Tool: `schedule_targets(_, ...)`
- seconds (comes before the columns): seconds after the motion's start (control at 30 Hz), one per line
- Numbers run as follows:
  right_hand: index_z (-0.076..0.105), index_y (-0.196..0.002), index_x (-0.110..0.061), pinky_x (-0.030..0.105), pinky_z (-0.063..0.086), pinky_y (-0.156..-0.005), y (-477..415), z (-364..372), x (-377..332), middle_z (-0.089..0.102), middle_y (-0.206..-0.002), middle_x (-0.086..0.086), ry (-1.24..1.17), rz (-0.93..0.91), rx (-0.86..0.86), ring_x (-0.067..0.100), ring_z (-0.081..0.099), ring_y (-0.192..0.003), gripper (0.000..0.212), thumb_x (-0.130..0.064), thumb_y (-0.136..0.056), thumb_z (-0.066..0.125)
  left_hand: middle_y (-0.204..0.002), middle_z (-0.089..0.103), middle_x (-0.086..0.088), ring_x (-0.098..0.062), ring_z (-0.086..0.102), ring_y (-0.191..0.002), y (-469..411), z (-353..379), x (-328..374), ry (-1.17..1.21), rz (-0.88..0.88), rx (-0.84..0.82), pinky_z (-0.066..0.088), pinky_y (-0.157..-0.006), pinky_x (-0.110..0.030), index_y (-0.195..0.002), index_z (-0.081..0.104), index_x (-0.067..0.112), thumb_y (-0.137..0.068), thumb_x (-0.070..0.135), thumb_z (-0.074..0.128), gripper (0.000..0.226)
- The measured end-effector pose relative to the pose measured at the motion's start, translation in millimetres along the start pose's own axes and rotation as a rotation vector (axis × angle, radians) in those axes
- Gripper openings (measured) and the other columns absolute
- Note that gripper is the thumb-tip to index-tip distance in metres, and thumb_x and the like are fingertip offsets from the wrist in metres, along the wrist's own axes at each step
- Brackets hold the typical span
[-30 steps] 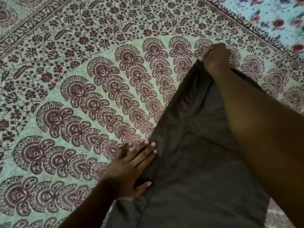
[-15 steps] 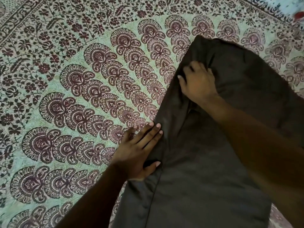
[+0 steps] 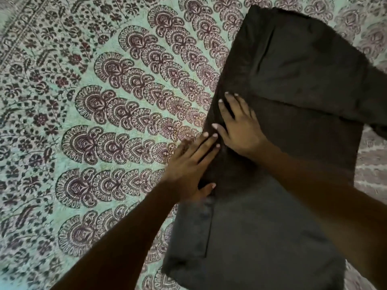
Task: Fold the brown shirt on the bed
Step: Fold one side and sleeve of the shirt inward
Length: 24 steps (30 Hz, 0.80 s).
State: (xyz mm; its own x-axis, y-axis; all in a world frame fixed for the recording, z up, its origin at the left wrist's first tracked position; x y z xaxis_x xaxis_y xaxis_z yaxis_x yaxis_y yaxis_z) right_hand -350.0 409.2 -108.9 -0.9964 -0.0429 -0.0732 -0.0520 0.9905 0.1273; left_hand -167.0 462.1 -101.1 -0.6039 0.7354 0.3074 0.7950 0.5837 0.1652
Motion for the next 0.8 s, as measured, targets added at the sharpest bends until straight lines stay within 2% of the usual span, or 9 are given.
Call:
schedule_targets(0.13, 0.03, -0.159, -0.012, 0.053, 0.027, -0.121, 45.4, 13.0, -26.9, 0.021, -0.168, 0.012, -0.003, -0.065, 0.006, 0.034, 0.019, -0.155, 0.073, -0.058, -0.103, 0.031, -0.173, 0.001, -0.002, -0.02, 0.001, -0.16, 87.7, 30.3, 30.8, 0.024, 0.045, -0.084, 0.012, -0.127, -0.053, -0.164, 0.013, 0.018, -0.084, 0.071, 0.05, 0.103)
schedule_targets(0.23, 0.02, -0.162, -0.021, 0.056, 0.02, -0.123, 83.4, 19.5, -48.7, 0.011, -0.171, 0.011, 0.013, -0.132, -0.043, 0.034, 0.01, -0.157, 0.074, -0.063, -0.102, 0.029, -0.173, 0.003, -0.002, -0.021, 0.004, -0.16, 134.2, 45.6, 45.0, 0.026, 0.036, -0.126, 0.013, -0.127, -0.051, -0.164, 0.013, 0.017, -0.086, 0.071, 0.05, 0.102)
schedule_targets(0.37, 0.022, -0.161, -0.037, 0.062, 0.016, -0.12, 138.4, 22.0, -78.0, 0.011, -0.171, 0.007, 0.016, -0.267, -0.059, 0.034, 0.006, -0.158, 0.065, -0.065, -0.102, 0.031, -0.173, 0.005, -0.004, -0.023, 0.006, -0.16, 176.2, 57.6, 64.6, -0.006, 0.138, -0.163, 0.002, -0.128, -0.046, -0.163, 0.015, 0.013, -0.089, 0.074, 0.045, 0.101)
schedule_targets(0.47, 0.021, -0.16, -0.04, 0.064, 0.016, -0.119, 173.1, 25.1, -93.5, 0.007, -0.171, 0.008, 0.008, -0.396, -0.123, 0.035, 0.003, -0.158, 0.063, -0.065, -0.103, 0.031, -0.173, 0.006, -0.005, -0.023, 0.006, -0.16, 193.7, 61.2, 72.8, 0.008, 0.217, -0.182, 0.009, -0.127, -0.048, -0.163, 0.016, 0.011, -0.092, 0.069, 0.041, 0.095)
schedule_targets(0.57, 0.021, -0.159, -0.043, 0.06, 0.013, -0.121, 197.2, 24.7, -98.6, 0.003, -0.172, 0.006, -0.005, -0.479, -0.181, 0.033, 0.0, -0.158, 0.059, -0.065, -0.104, 0.027, -0.173, 0.007, -0.005, -0.025, 0.007, -0.16, 204.7, 60.1, 77.6, 0.013, 0.259, -0.197, 0.009, -0.128, -0.047, -0.163, 0.019, 0.011, -0.097, 0.062, 0.035, 0.085)
schedule_targets(0.67, 0.032, -0.158, -0.036, 0.053, 0.023, -0.121, 213.4, 13.4, -88.7, 0.011, -0.171, 0.005, -0.13, -0.435, -0.159, 0.026, 0.011, -0.158, 0.054, -0.055, -0.107, 0.031, -0.169, 0.024, -0.005, -0.028, 0.024, -0.156, 206.2, 52.7, 83.8, 0.073, 0.263, -0.138, 0.02, -0.125, -0.047, -0.155, 0.04, 0.012, -0.102, 0.054, 0.034, 0.069)
schedule_targets(0.73, 0.042, -0.154, -0.027, 0.046, 0.036, -0.116, 217.3, 3.1, -74.5, 0.024, -0.168, 0.006, -0.279, -0.289, -0.074, 0.023, 0.03, -0.153, 0.053, -0.049, -0.107, 0.036, -0.159, 0.043, -0.007, -0.028, 0.048, -0.141, 195.9, 40.0, 86.1, 0.171, 0.22, -0.056, 0.037, -0.115, -0.044, -0.141, 0.057, 0.013, -0.104, 0.047, 0.035, 0.055)
schedule_targets(0.8, 0.053, -0.148, -0.022, 0.043, 0.048, -0.104, 220.3, -6.3, -50.3, 0.041, -0.161, 0.004, -0.418, -0.074, 0.048, 0.021, 0.05, -0.14, 0.052, -0.048, -0.104, 0.042, -0.147, 0.052, -0.006, -0.024, 0.058, -0.124, 171.4, 24.9, 88.5, 0.248, 0.136, 0.039, 0.049, -0.102, -0.041, -0.13, 0.062, 0.014, -0.105, 0.04, 0.039, 0.043)
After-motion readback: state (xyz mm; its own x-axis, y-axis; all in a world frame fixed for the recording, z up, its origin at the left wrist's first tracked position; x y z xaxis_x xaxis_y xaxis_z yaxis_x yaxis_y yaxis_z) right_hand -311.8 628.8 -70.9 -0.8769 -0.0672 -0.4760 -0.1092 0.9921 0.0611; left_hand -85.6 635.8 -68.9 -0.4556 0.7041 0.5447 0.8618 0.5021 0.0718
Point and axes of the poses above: each hand's wrist, its own y-axis away from the middle knuckle, its own z-axis out of the palm, x = y × z, the point moved 5 cm from there along -y, towards the middle knuckle
